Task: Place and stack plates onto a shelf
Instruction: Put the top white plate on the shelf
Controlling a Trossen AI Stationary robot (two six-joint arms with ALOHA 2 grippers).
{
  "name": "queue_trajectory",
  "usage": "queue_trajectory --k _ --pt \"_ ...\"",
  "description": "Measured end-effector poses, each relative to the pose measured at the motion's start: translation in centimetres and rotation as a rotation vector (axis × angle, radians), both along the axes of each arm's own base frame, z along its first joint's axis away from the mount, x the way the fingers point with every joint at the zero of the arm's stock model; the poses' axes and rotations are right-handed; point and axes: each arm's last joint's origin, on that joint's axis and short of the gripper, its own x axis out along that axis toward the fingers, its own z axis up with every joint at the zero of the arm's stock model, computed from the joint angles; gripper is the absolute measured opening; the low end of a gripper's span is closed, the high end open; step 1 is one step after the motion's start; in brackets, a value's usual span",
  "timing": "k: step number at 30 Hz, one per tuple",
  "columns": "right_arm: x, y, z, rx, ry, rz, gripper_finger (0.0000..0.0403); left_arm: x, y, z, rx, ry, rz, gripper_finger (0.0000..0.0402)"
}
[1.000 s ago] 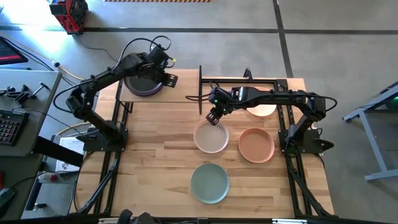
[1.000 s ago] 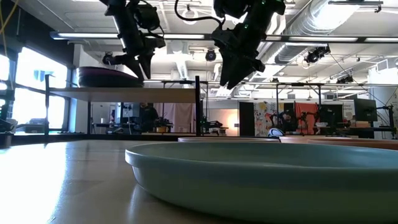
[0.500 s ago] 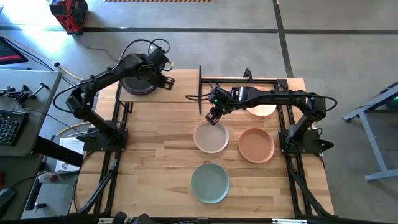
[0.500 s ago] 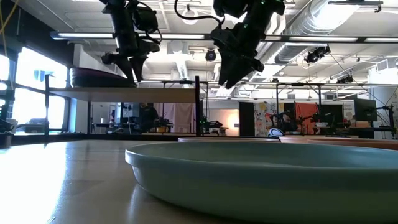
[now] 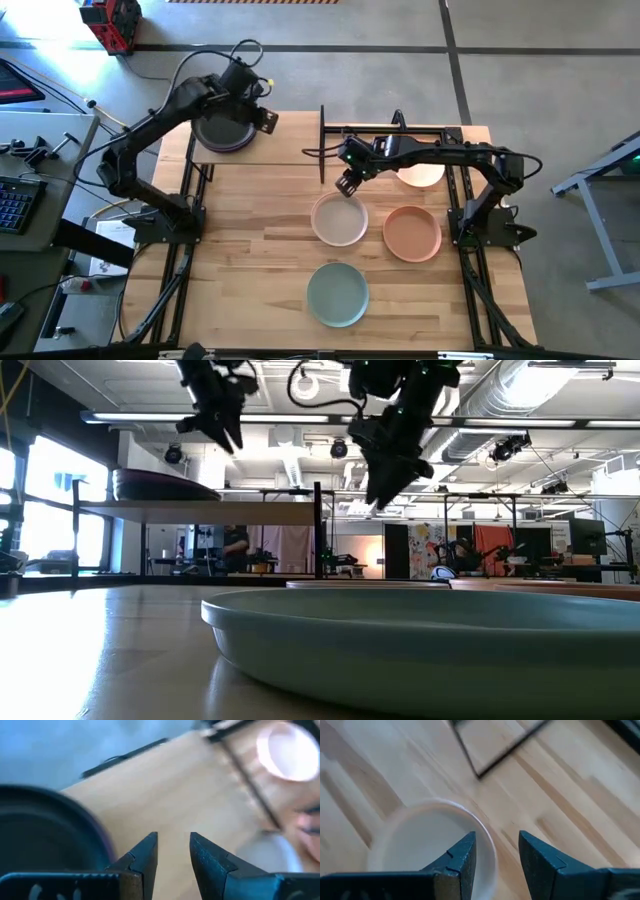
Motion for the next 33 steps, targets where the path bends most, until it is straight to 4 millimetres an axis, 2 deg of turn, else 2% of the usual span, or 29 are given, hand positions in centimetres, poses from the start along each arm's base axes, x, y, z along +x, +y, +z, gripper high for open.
queue_trajectory --k 12,16,21,23,28,33 --pt "-2.5 -1.9 -0.6 0.025 0.212 -0.007 0.0126 -0.8 -4.8 2.9 -0.01 -0.165 -0.372 0.0101" --pt "-3.4 -2.4 -0.8 0.002 0.295 -0.022 0.0126 -1.0 -5.9 3.2 0.001 -0.157 -0.422 0.0101" --pt "-4.1 -3.9 -0.8 -0.013 0.316 -0.035 0.0126 -0.9 -6.6 3.4 -0.008 -0.163 -0.436 0.0101" --pt "-4.5 -4.6 -1.4 -0.014 0.313 -0.052 0.0126 -0.8 -6.8 3.3 -0.011 -0.161 -0.445 0.0101" --pt "-7.3 -5.2 -4.3 0.054 0.39 -0.117 0.0126 -0.8 -7.4 3.2 -0.037 -0.141 -0.456 0.0101" --pt "-8.9 -5.8 -5.2 0.065 0.377 -0.159 0.0126 -0.8 -7.6 3.1 -0.06 -0.142 -0.44 0.0101"
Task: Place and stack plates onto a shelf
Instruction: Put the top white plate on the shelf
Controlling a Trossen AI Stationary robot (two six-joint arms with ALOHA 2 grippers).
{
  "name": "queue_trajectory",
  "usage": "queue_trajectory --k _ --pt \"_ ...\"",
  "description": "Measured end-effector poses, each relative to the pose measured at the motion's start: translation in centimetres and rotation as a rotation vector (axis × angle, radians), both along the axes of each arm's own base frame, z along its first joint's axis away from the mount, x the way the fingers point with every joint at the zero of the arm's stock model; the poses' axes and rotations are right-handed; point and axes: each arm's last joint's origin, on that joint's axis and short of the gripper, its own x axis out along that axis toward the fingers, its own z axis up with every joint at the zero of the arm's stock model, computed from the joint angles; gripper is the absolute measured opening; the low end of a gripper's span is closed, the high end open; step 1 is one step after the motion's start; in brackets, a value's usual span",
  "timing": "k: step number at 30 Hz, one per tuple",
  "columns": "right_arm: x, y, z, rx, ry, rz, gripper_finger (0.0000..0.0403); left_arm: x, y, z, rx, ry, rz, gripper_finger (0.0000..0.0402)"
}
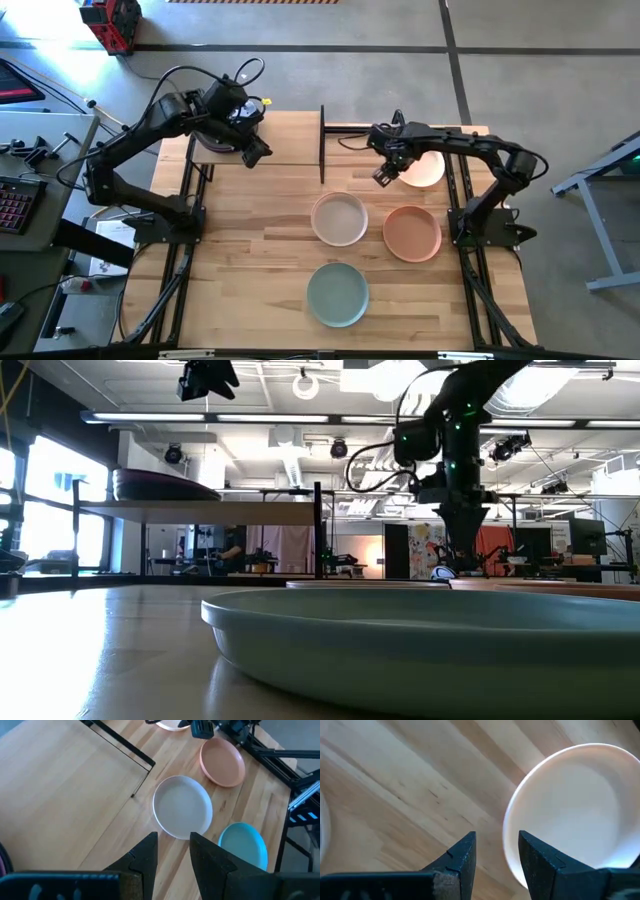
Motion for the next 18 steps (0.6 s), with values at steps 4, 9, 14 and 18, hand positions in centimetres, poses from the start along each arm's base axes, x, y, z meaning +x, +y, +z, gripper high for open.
queue_trajectory --k 4,9,14,18 --pt "-0.9 -0.7 -0.5 -0.019 0.002 -0.02 0.0126 0.0 0.0 0.0 -0.002 0.005 0.007 0.0101" --pt "-1.7 -1.0 -2.1 -0.001 -0.014 -0.012 0.0126 0.0 0.0 0.0 0.0 0.007 0.008 0.0101" --pt "-2.4 -0.8 -3.7 0.011 -0.007 -0.013 0.0126 0.0 0.0 0.0 -0.001 0.008 0.009 0.0101" --pt "-2.6 -0.6 -4.5 0.006 -0.011 0.0 0.0126 0.0 0.0 -0.1 -0.001 0.008 0.009 0.0101"
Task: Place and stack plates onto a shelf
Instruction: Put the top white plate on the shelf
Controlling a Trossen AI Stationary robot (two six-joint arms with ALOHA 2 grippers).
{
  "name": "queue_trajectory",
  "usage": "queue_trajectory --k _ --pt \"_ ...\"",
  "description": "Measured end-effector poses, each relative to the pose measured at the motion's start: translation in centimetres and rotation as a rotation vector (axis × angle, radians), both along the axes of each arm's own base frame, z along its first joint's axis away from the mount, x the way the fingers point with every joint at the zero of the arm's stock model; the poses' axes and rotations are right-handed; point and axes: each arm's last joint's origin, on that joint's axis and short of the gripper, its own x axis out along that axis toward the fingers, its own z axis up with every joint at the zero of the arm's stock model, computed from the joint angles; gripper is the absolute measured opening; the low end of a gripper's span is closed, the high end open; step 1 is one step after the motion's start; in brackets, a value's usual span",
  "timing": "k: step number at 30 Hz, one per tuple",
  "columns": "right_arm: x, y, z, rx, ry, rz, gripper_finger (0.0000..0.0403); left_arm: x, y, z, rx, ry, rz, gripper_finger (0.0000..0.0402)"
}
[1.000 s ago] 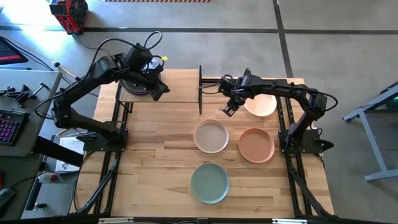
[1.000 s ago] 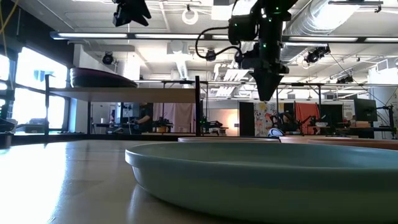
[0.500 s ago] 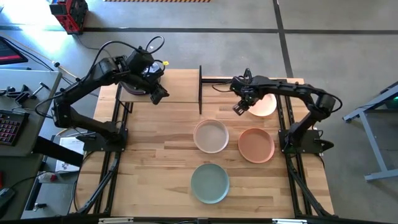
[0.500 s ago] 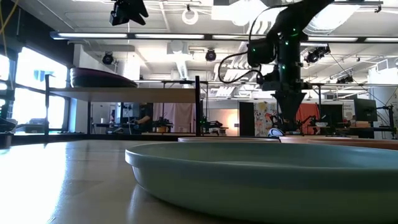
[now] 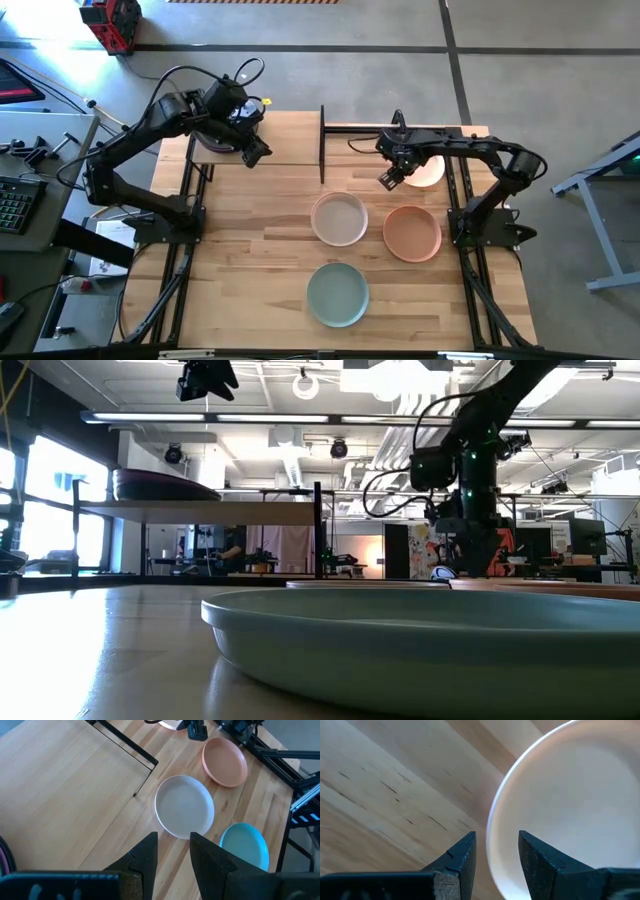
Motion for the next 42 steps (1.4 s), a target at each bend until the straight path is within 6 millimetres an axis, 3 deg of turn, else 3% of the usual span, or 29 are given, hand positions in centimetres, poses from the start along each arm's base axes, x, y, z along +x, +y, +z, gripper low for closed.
queue_trajectory --k 22,29,32,42 --pt "-1.6 0.8 -2.7 0.014 0.026 -0.049 0.0122 -0.1 0.4 -0.1 0.089 0.05 0.084 0.0101" --pt "-1.5 0.8 -2.7 0.048 -0.001 -0.06 0.0036 -0.2 0.5 -0.1 0.105 0.061 0.11 0.0101" --pt "-1.5 0.8 -2.5 0.059 0.002 -0.059 0.0007 -0.2 0.5 -0.1 0.11 0.064 0.114 0.0101" --pt "0.5 -0.1 0.9 0.039 -0.029 -0.049 0.0001 -0.2 0.5 -0.1 0.11 0.064 0.114 0.0101"
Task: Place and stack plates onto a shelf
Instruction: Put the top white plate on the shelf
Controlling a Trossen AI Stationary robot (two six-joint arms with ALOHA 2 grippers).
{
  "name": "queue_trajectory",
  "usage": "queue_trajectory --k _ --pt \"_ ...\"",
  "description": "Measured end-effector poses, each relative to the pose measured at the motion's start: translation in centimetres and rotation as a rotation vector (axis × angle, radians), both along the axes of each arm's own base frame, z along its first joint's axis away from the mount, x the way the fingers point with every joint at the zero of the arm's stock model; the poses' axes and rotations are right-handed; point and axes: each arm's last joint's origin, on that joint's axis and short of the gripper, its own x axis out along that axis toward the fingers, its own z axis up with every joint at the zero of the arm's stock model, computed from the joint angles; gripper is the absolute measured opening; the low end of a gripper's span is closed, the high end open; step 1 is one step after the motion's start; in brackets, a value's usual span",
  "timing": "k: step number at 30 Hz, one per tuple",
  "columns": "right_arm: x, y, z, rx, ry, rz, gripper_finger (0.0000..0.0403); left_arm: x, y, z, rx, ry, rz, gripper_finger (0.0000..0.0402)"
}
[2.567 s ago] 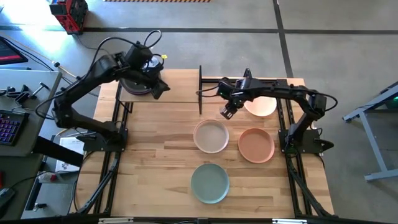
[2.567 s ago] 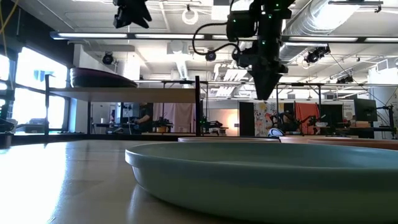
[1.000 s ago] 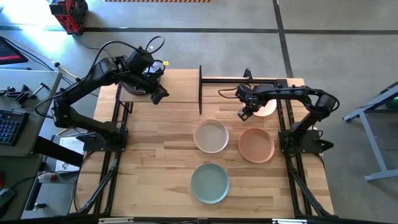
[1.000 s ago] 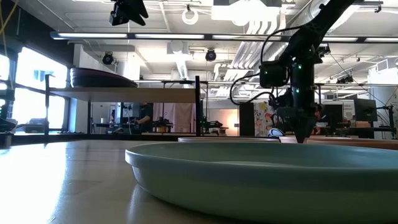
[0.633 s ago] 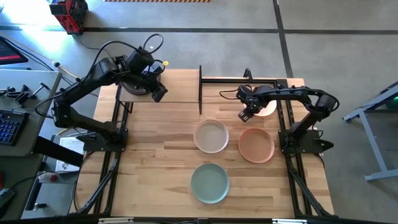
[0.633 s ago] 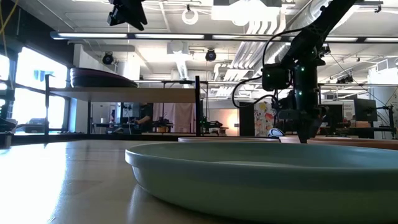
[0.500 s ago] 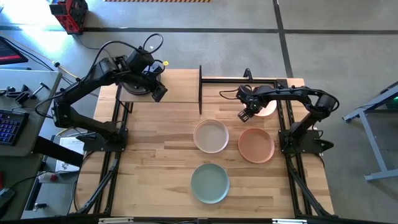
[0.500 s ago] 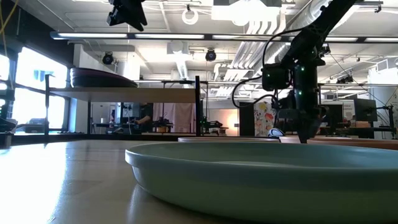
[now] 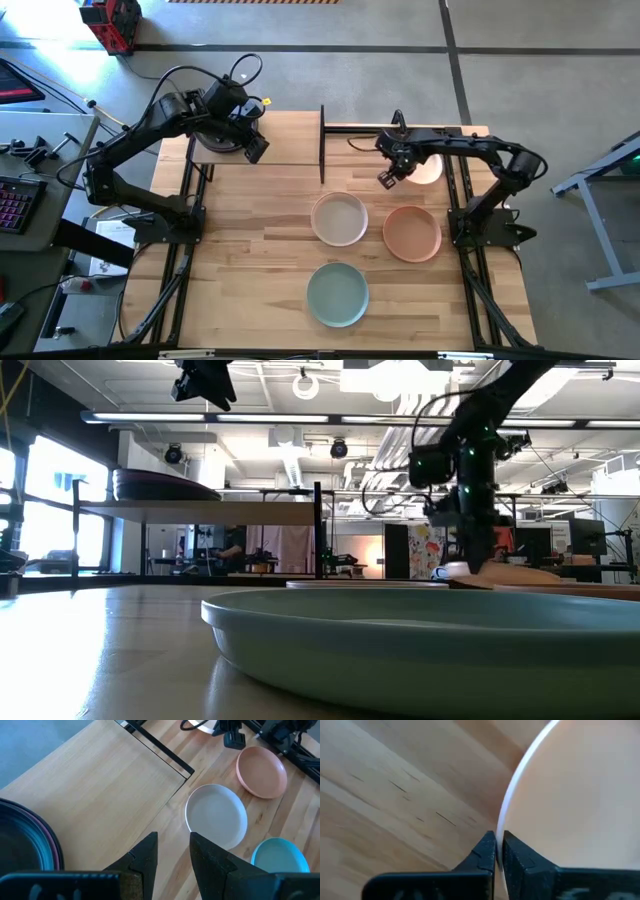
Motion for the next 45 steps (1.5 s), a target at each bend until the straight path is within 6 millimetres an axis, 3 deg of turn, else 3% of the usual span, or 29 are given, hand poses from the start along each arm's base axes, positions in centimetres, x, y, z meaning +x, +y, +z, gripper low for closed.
queue_trajectory --k 16,30,38,45 --pt "3.9 0.3 8.2 -0.133 -0.075 0.052 0.0 -0.1 -0.1 -0.1 -0.007 0.012 0.001 0.0101" --pt "6.1 0.7 19.7 -0.404 -0.317 0.129 0.0 -1.0 -0.3 0.1 -0.057 0.017 0.066 0.0092" --pt "6.2 0.6 24.5 -0.596 -0.417 0.346 0.0 -1.3 0.0 0.1 -0.052 0.015 0.088 0.009" --pt "7.4 0.4 26.2 -0.716 -0.544 0.583 0.0 -1.2 0.3 0.3 -0.039 -0.009 0.169 0.009"
